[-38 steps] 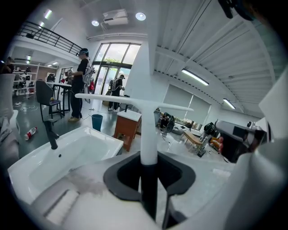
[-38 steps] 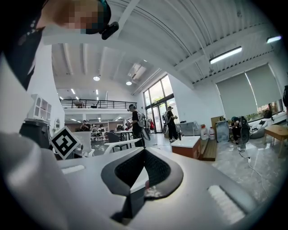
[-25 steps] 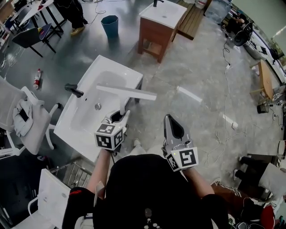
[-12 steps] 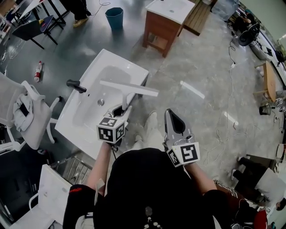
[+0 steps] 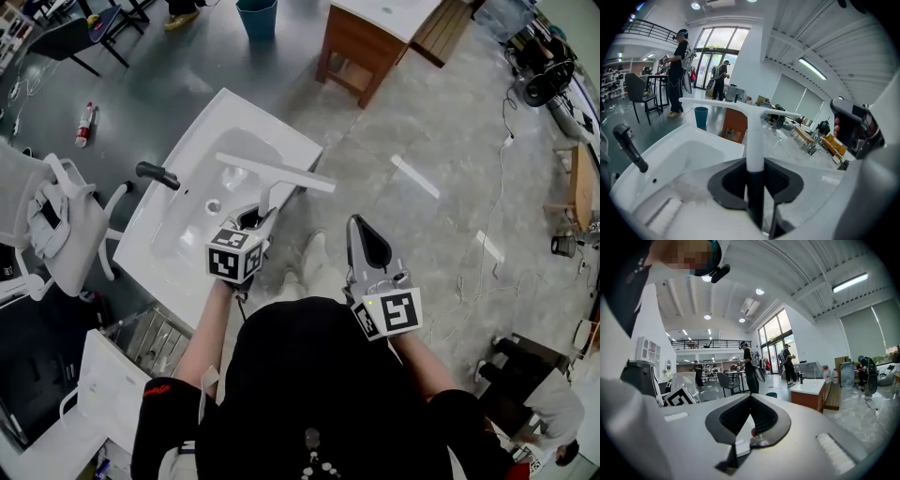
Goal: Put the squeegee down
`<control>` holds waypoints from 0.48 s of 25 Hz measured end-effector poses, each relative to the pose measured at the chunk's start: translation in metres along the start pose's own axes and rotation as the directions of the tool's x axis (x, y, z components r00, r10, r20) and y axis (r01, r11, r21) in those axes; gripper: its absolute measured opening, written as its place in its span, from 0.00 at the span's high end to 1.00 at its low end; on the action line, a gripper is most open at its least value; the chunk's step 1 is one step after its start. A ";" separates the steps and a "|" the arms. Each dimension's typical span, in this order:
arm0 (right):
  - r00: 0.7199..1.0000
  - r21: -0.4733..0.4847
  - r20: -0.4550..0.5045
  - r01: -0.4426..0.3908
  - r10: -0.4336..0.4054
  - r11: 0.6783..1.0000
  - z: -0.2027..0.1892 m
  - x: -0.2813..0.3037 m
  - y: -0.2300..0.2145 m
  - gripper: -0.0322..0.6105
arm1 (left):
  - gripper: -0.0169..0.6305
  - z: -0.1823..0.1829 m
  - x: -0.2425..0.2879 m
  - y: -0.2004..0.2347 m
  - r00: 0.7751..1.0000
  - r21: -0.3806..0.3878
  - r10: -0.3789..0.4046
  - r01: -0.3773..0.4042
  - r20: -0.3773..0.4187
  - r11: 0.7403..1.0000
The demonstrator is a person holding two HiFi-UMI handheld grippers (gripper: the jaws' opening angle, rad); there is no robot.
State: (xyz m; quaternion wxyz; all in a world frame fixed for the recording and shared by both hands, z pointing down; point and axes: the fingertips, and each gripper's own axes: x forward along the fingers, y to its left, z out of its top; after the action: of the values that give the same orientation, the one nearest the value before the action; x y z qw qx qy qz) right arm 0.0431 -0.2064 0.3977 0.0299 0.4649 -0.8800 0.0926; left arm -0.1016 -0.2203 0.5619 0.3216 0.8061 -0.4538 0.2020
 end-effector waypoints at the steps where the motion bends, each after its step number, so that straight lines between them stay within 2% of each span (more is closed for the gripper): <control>1: 1.000 -0.001 -0.003 -0.009 0.009 1.000 0.000 0.006 -0.005 0.95 | 0.85 0.000 0.006 0.002 1.000 -0.003 0.002 -0.002 -0.011 1.000; 12: 0.996 0.005 -0.041 -0.074 0.074 0.997 -0.001 0.058 -0.062 0.95 | 0.85 -0.001 0.073 0.022 0.994 -0.054 0.043 -0.049 -0.096 0.997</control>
State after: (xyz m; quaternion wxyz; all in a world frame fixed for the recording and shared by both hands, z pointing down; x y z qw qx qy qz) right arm 0.0613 -0.2880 0.4150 0.0439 0.4301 -0.8956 0.1048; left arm -0.0839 -0.2721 0.6147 0.3606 0.7756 -0.4620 0.2345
